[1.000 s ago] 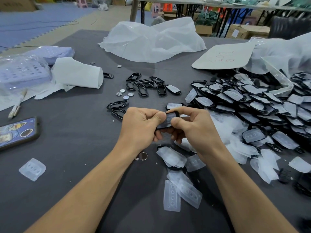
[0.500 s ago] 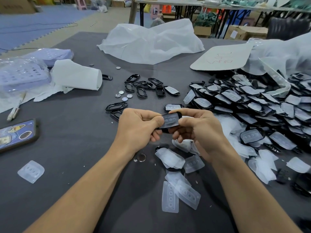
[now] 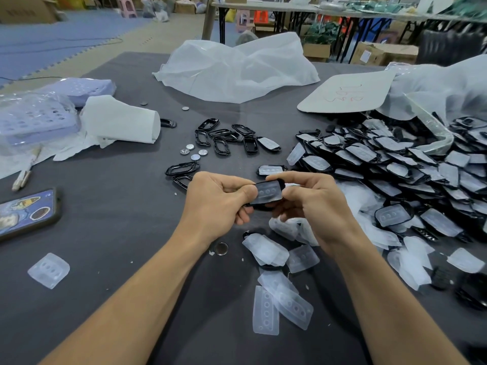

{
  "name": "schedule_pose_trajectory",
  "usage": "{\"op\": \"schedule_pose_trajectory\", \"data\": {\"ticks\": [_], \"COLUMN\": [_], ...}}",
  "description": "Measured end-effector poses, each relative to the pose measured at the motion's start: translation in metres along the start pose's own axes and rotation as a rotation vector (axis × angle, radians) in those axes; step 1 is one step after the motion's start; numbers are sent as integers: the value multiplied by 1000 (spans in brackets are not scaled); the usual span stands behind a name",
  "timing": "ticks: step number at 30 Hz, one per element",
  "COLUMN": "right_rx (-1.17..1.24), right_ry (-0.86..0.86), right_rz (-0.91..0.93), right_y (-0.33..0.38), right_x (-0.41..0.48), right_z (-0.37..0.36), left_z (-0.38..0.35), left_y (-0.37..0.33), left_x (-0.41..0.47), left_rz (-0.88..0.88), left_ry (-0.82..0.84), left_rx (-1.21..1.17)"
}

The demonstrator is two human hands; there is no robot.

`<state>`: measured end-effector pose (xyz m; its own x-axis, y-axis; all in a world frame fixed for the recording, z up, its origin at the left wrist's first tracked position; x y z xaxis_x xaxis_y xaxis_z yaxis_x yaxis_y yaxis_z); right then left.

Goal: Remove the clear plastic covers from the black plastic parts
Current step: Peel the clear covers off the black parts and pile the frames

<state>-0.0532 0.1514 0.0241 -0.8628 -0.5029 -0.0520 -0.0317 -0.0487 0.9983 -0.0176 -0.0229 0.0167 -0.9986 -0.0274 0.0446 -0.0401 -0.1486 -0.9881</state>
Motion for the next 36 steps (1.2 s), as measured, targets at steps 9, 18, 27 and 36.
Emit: {"op": "schedule_pose_trajectory", "data": {"ticks": [9,18,27,36], "right_rx": [-649,-821,-970,-904], "right_ry": [-83,-773,-595,-397], "right_rz": [106,-77,52,107], "right_y": [25,44,35,22], "right_x": [-9,-36,-21,8], "right_z": [-5,106,41,8], "left_z": [-2,75,101,108], "left_y": [5,-13,20,0], "left_x": [0,-9,13,-7], "left_rz": [31,25,243,54], "left_ry": [44,-460,-334,-540], "left_rx": [21,446,813,320]}}
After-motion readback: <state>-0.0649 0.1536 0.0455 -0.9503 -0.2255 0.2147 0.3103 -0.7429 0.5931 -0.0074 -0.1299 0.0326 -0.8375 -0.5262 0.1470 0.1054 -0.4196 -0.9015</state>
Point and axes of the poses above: each hand's wrist, its own x-axis towards the middle knuckle, its own z-axis out of the back of the hand, y = z × x, the point moved 9 cm from there along x, towards the middle knuckle, and after that the axes turned 13 degrees about y, right-handed, at the moved point
